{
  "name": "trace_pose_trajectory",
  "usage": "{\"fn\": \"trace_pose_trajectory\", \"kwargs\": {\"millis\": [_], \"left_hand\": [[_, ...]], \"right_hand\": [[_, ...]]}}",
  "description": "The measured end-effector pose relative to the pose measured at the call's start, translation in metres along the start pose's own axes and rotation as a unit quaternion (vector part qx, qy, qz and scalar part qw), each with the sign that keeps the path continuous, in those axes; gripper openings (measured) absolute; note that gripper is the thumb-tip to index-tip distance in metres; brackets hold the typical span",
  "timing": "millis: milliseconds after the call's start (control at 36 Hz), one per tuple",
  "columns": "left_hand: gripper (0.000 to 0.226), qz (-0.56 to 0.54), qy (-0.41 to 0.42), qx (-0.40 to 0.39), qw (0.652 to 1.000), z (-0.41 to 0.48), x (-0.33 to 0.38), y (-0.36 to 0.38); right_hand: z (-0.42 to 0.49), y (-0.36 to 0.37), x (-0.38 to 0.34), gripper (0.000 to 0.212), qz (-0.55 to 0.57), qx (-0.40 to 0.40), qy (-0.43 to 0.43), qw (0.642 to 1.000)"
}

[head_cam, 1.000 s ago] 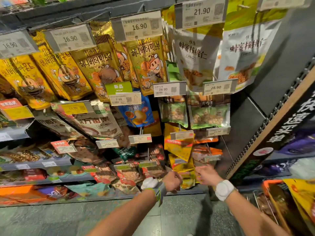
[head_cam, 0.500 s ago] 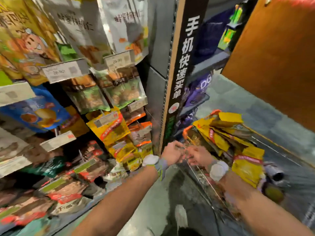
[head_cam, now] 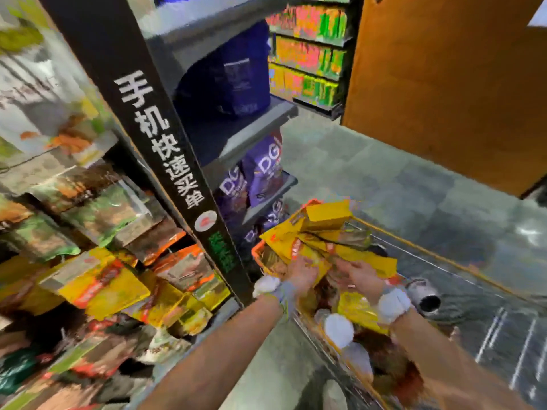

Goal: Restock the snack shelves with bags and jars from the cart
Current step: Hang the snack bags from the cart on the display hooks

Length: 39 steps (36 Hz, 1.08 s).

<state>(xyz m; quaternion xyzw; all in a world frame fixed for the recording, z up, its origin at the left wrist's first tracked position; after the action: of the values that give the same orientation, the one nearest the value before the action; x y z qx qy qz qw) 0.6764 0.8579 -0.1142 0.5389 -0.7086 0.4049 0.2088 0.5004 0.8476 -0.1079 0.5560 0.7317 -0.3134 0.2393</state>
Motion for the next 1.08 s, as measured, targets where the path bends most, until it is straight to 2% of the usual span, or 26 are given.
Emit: {"fn": "trace_pose_trajectory", "kwargs": {"millis": [83, 194, 250, 278, 306, 333, 417, 444, 500, 583, 611, 667, 694, 750, 806, 917, 972, 1028, 1056, 1083], "left_hand": [[0.044, 0.031, -0.054, 0.065, 0.996, 0.007, 0.016, 0.004], [0.066, 0.005, -0.095, 0.13, 0.987, 0.014, 0.013, -0.009], [0.054, -0.058, -0.112, 0.155, 0.98, 0.022, 0.011, 0.001], [0.033, -0.085, -0.128, 0.164, 0.974, 0.026, 0.009, 0.006], [0.014, -0.1, -0.145, 0.161, 0.971, 0.028, 0.009, 0.011], [0.014, -0.116, -0.153, 0.149, 0.97, 0.03, 0.012, 0.013], [0.064, -0.15, -0.16, 0.173, 0.96, 0.051, 0.004, 0.016], [0.074, -0.162, -0.166, 0.187, 0.955, 0.057, -0.002, 0.018], [0.079, -0.191, -0.178, 0.185, 0.947, 0.065, -0.006, 0.023], [0.087, -0.212, -0.215, 0.178, 0.936, 0.074, -0.025, 0.026], [0.088, -0.207, -0.214, 0.182, 0.937, 0.079, -0.032, 0.024], [0.083, -0.184, -0.183, 0.197, 0.946, 0.1, -0.06, 0.021], [0.081, -0.174, -0.18, 0.203, 0.947, 0.102, -0.065, 0.021], [0.069, -0.2, -0.163, 0.198, 0.946, 0.093, -0.056, 0.024], [0.053, -0.232, -0.146, 0.175, 0.946, 0.081, -0.041, 0.028], [0.022, -0.248, -0.119, 0.154, 0.949, 0.059, -0.028, 0.032], [0.018, -0.236, -0.105, 0.158, 0.953, 0.048, -0.029, 0.028], [0.028, -0.212, -0.093, 0.167, 0.958, 0.036, -0.032, 0.02], [0.038, -0.195, -0.083, 0.175, 0.961, 0.029, -0.034, 0.014], [0.047, -0.181, -0.063, 0.179, 0.965, 0.021, -0.034, 0.007]], "right_hand": [[0.027, -0.05, 0.032, 0.015, -0.048, 0.044, 0.037, 0.997], [0.064, -0.087, 0.074, 0.065, -0.138, 0.077, 0.063, 0.985], [0.1, -0.107, 0.1, 0.086, -0.202, 0.088, 0.079, 0.972], [0.121, -0.113, 0.117, 0.096, -0.224, 0.093, 0.093, 0.966], [0.14, -0.12, 0.135, 0.096, -0.241, 0.099, 0.105, 0.96], [0.148, -0.122, 0.14, 0.094, -0.24, 0.103, 0.098, 0.96], [0.134, -0.118, 0.124, 0.094, -0.214, 0.089, 0.093, 0.968], [0.143, -0.118, 0.131, 0.09, -0.203, 0.085, 0.094, 0.971], [0.157, -0.118, 0.143, 0.089, -0.18, 0.075, 0.092, 0.977], [0.171, -0.121, 0.159, 0.115, -0.107, 0.091, 0.074, 0.987], [0.163, -0.121, 0.149, 0.117, -0.079, 0.096, 0.062, 0.99], [0.142, -0.121, 0.136, 0.11, -0.056, 0.094, 0.073, 0.991], [0.128, -0.121, 0.126, 0.1, -0.051, 0.093, 0.084, 0.991], [0.119, -0.12, 0.12, 0.077, -0.056, 0.095, 0.084, 0.99], [0.113, -0.119, 0.116, 0.068, -0.056, 0.089, 0.069, 0.992], [0.105, -0.12, 0.117, 0.069, -0.003, 0.1, 0.043, 0.994], [0.14, -0.129, 0.156, 0.086, 0.021, 0.113, 0.045, 0.992], [0.154, -0.14, 0.175, 0.111, 0.007, 0.14, 0.055, 0.989], [0.147, -0.144, 0.17, 0.111, -0.003, 0.142, 0.067, 0.988], [0.12, -0.146, 0.148, 0.095, -0.008, 0.153, 0.056, 0.987]]}}
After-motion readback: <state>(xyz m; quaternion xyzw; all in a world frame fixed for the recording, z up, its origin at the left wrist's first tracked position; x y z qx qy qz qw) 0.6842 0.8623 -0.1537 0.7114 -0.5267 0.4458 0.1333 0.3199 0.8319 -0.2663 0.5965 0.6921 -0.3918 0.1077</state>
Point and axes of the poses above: each hand's wrist, its own z-axis towards the middle knuckle, its own y-axis out of the palm, x = y × z, the point moved 7 cm from there along z, towards the middle knuckle, and after that the axes turned 3 degrees about y, right-handed, at the moved point
